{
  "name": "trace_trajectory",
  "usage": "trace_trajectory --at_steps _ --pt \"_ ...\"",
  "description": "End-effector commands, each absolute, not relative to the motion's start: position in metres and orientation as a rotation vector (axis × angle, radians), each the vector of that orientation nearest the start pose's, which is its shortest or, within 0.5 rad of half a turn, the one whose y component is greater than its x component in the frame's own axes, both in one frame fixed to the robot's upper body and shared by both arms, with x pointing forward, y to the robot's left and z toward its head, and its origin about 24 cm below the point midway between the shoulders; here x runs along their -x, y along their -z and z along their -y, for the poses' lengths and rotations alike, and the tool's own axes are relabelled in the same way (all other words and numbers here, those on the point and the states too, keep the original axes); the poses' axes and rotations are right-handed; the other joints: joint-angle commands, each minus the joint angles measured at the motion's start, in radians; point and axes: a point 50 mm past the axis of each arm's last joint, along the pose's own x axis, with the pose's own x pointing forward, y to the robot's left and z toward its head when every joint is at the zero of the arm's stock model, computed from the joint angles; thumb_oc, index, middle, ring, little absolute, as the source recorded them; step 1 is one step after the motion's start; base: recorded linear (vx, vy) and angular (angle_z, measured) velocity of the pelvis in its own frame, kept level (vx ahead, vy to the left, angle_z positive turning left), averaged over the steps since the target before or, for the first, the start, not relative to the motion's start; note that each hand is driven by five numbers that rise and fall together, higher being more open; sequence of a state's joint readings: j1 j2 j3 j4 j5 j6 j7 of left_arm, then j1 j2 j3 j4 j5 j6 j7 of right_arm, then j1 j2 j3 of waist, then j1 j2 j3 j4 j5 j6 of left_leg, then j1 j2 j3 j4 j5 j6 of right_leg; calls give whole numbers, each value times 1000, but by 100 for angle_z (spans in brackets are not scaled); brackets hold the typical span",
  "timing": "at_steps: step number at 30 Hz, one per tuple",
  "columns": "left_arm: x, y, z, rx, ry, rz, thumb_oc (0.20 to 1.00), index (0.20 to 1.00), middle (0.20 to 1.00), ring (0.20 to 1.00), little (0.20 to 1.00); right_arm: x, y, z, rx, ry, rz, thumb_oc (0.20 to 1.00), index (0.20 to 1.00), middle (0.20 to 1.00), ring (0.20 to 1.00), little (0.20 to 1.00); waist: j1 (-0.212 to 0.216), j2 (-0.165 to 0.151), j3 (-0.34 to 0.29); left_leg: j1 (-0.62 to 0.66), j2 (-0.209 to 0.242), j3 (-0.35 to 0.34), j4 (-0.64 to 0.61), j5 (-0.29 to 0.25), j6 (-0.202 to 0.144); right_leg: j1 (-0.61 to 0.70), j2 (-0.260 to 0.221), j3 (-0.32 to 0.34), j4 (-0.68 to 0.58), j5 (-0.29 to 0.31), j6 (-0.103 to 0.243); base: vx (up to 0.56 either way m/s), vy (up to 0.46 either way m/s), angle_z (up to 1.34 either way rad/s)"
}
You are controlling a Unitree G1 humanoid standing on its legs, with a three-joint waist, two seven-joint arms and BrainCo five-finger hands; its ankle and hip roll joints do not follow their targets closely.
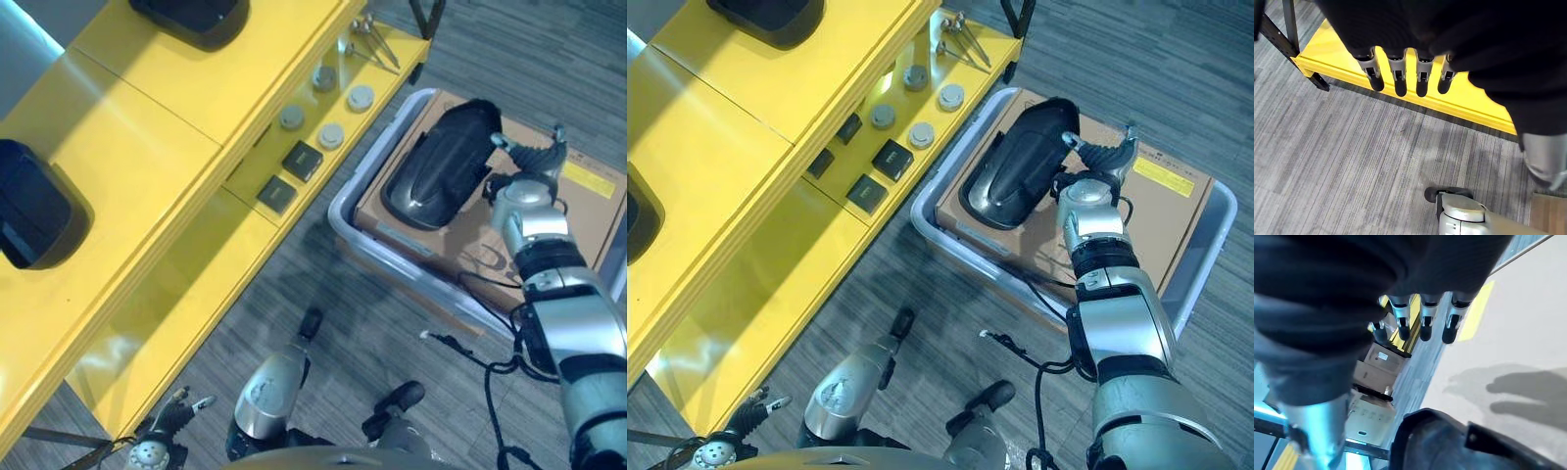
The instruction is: Move parts from the plastic box to the shelf.
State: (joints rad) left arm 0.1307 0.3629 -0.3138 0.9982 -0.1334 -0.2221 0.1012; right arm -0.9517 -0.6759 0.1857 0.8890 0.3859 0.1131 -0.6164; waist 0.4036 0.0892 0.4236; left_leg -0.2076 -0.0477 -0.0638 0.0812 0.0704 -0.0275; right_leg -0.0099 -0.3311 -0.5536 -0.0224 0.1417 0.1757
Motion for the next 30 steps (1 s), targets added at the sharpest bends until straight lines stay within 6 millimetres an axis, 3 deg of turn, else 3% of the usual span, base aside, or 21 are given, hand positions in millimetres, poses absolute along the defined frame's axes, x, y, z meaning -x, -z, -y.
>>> trace_trajectory --at_steps 1,13,30 --pt "-70 143 -258 -444 -12 -993 1000 1000 1000 1000 1000 -374 -211 313 396 802 112 1000 1000 1000 1000 1000 11 10 -57 -25 27 26 -48 -7 -12 -4 -68 60 134 -88 62 24 37 2" --pt "-72 145 -254 -434 3 -991 1000 1000 1000 1000 1000 -382 -176 303 661 724 -121 1000 1000 1000 1000 1000 33 27 -45 -34 18 23 -45 -2 -9 -5 -85 46 148 -86 58 -2 24 2" --pt "-78 141 -253 -429 12 -960 1000 1000 1000 1000 1000 -378 -166 309 694 784 -180 1000 1000 1000 1000 1000 46 24 -12 -74 12 21 -32 3 -8 -27 -84 49 149 -81 59 -3 -1 1"
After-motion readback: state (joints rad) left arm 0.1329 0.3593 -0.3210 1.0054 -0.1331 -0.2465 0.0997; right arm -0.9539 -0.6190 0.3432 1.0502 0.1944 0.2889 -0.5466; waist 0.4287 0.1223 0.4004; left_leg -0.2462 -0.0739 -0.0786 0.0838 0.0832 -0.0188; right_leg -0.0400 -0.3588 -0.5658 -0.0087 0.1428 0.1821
